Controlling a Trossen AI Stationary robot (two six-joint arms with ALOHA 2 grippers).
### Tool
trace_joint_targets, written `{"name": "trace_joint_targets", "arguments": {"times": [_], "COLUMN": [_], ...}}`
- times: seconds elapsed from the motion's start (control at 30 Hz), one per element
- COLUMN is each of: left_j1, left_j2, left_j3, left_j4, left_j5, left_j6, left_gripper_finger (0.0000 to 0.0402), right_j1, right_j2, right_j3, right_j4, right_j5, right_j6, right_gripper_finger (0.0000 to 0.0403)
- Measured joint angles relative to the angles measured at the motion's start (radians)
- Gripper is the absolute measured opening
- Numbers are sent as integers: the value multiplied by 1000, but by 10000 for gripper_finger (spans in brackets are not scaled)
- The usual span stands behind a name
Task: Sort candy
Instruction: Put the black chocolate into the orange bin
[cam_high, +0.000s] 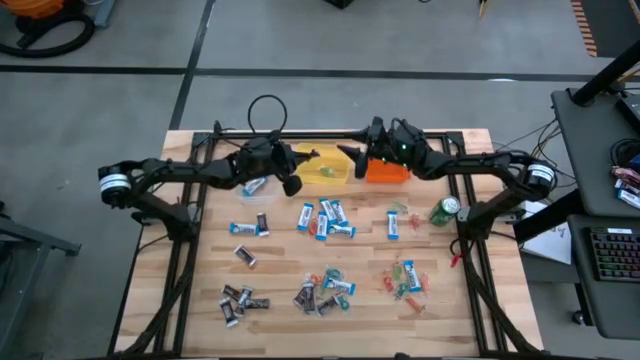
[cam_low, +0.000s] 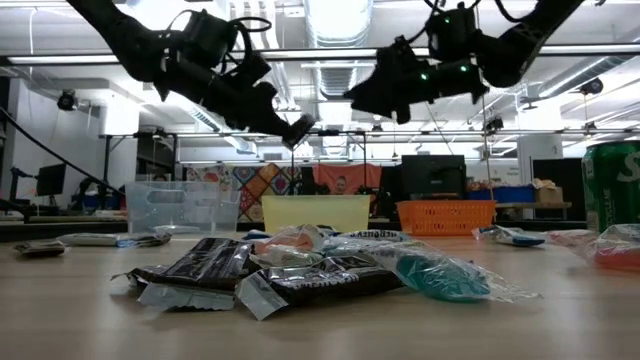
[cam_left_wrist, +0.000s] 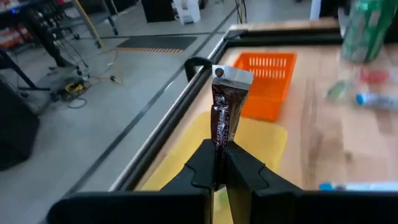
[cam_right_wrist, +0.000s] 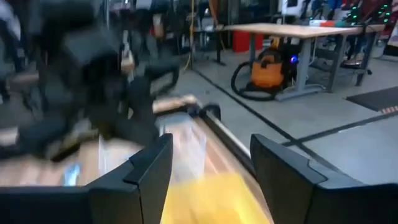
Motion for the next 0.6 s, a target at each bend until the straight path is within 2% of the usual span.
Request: {"name": "trace_joint_targets", "arguments": {"times": [0.13, 0.3, 0.5, 0.6], "left_j1": [-6, -33, -76, -83], "left_j2": [17, 30, 29, 29], "left_j3": [0, 0, 0, 0], "left_j4": [66, 61, 60, 62], "left_j5": [0, 6, 8, 6], "left_j6": [-220, -467, -516, -531], "left_gripper_finger": [0, 0, 0, 0], "right_j1": [-11, -7, -7, -7], "right_j2": [26, 57, 106, 136], "right_j3": [65, 124, 166, 168], "right_j4": [-23, -56, -129, -134], "right_j5": [-37, -128, -142, -195], "right_j6": [97, 269, 284, 296], "right_gripper_finger": [210, 210, 210, 210]}}
